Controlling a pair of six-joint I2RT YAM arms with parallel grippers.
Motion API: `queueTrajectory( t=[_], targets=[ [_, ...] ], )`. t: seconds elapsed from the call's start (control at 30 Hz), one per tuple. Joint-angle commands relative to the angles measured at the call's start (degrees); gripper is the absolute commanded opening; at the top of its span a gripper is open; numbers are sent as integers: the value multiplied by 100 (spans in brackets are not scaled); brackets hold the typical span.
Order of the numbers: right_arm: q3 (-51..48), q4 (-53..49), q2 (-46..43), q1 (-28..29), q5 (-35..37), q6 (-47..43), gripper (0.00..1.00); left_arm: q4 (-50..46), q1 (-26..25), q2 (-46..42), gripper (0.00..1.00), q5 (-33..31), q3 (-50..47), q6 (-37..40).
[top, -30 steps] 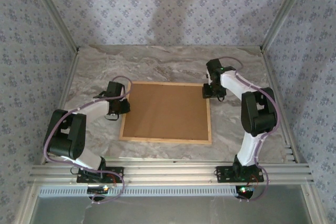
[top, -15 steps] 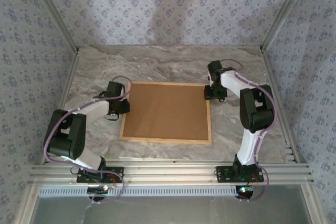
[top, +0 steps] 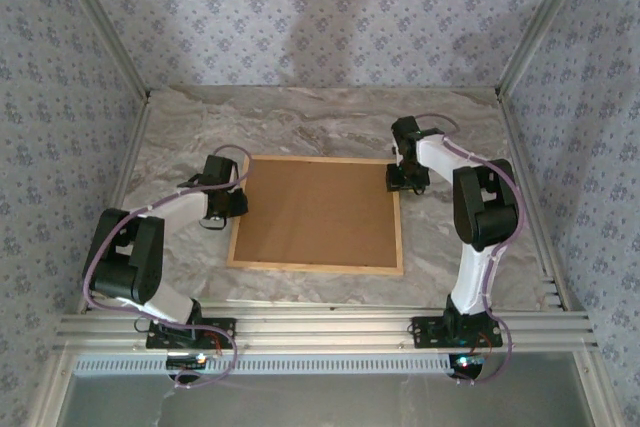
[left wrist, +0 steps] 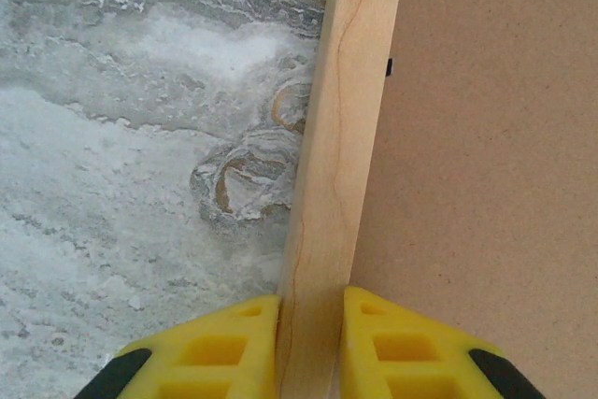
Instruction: Put the photo into the frame
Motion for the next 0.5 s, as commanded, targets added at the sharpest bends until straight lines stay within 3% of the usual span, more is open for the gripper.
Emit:
queueTrajectory(
  t=[0.0,0.47],
  targets=[
    [-35,112,332,237,-370,59,48,-316,-9,80,21,256,-183,81],
    [92,95,612,513,-381,159,48,-306,-9,69,21,325,-184,107]
  ],
)
